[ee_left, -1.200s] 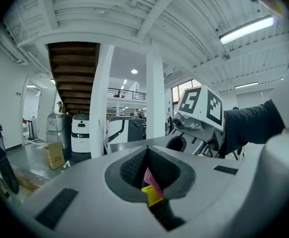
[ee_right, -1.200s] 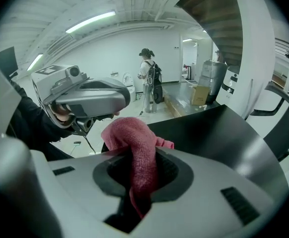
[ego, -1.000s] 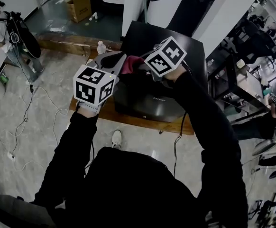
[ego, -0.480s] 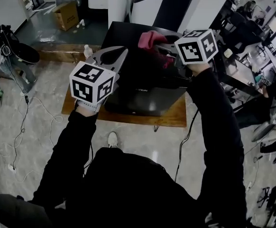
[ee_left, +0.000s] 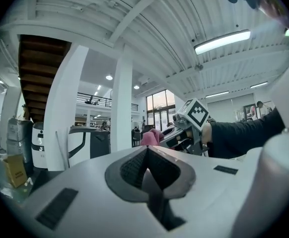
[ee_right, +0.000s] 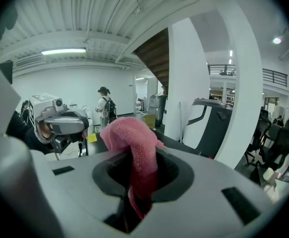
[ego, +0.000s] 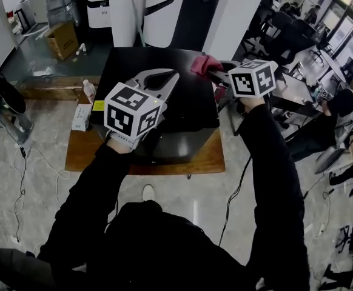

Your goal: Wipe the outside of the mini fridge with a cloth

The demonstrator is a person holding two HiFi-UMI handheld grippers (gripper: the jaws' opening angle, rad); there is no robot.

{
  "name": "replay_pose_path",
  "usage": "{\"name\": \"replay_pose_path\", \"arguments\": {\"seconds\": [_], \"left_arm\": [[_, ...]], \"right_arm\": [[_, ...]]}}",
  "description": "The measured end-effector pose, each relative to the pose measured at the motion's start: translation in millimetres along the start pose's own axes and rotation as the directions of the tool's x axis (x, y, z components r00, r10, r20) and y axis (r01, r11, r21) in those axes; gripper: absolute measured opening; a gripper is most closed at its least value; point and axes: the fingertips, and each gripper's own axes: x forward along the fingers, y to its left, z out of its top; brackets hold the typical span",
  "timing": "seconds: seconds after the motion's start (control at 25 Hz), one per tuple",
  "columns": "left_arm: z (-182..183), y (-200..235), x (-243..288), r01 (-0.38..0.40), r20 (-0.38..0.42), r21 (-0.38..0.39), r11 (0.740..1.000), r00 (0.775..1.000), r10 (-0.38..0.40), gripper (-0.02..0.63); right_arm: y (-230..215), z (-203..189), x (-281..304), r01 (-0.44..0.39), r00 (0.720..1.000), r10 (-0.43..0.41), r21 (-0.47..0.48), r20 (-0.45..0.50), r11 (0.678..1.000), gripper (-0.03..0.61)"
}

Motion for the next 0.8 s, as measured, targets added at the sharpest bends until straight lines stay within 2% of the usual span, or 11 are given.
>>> {"name": "replay_pose_path", "arguments": {"seconds": [0.2,0.48,0.64,0.8], "left_arm": [[1,18,64,0.039,-0.02,0.0,0.999,0.999,-0.039,0.006],[-15,58,120,0.044,-0.057,-0.026,0.999,0.997,-0.045,0.006],[-28,83,134,0.026,-0.083,-0.03,0.999,0.996,-0.028,0.006],[-45,94,139,0.022,-0.101,-0.053,0.998,0.995,-0.027,0.006]], "right_arm": [[-72,-14,28,0.025,0.999,-0.022,0.091,-0.032,0.996,0.078],[-133,-5,91,0.038,0.996,-0.032,0.077,-0.078,0.996,0.078],[-161,2,141,0.063,0.99,-0.058,0.032,-0.13,0.997,0.078],[-182,-14,178,0.084,0.978,-0.077,0.026,-0.195,0.996,0.078]]}}
